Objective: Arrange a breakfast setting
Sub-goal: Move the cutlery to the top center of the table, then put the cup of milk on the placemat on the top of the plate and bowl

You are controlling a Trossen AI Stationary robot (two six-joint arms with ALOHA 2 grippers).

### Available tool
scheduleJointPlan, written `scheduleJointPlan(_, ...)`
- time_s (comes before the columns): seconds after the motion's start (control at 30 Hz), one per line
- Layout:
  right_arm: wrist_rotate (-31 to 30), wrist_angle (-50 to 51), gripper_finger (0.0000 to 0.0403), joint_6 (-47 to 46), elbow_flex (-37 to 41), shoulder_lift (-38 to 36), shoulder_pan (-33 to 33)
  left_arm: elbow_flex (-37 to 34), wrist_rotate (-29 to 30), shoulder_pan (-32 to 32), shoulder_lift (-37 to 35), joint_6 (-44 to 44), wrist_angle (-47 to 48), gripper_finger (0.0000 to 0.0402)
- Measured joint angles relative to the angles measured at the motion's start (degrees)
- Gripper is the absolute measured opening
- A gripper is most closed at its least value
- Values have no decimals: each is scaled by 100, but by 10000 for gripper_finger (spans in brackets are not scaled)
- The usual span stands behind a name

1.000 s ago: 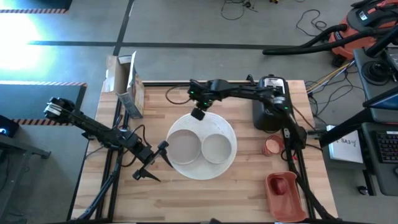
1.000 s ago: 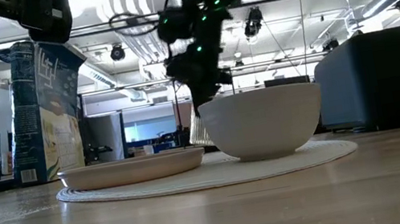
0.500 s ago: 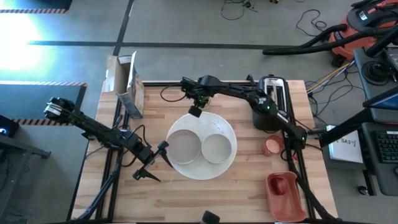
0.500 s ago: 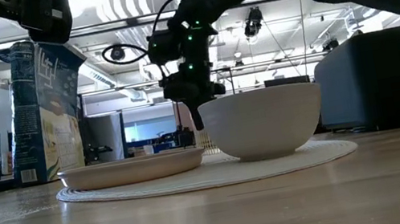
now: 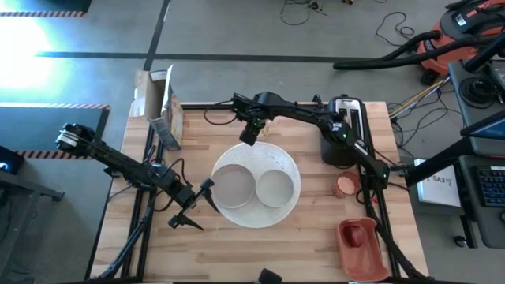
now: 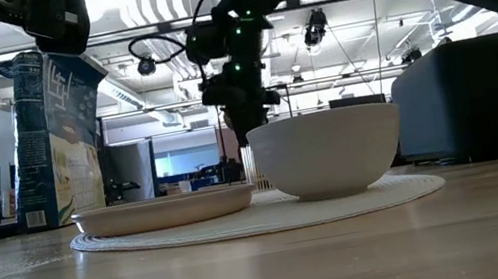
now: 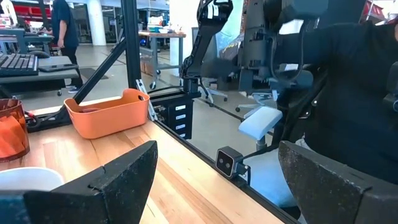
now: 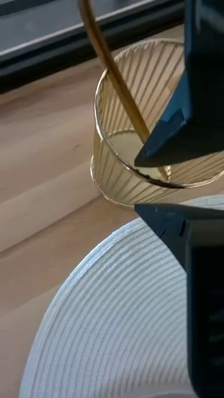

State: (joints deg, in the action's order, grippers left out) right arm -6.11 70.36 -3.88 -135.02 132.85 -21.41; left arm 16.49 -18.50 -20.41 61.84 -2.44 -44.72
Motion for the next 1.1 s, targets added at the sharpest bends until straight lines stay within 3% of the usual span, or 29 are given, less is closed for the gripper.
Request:
scheduleJointPlan(0.23,-6,685,138,-402,2,-481,0,0,0,-1,0,0,71,317)
scheduleJointPlan(0.5,-256,1913,143,-1207,20,-1204,218,0,0,-2,-2,-2,119,317)
scheduleJointPlan(0.67,-353,1947,139,-1804,389,-1771,744,0,0,-2,0,-64,117,317)
scheduleJointPlan(0.87,-574,1959,144,-2936,1769,-2745,1802,0,-3,-2,0,-107,116,317)
scheduleJointPlan(0.97,-899,1936,143,-3870,2714,-3241,2409,0,-3,-2,0,-125,117,317)
scheduleJointPlan(1.1,-713,1884,139,-5255,3931,-3810,3254,0,-3,-2,0,-156,117,317)
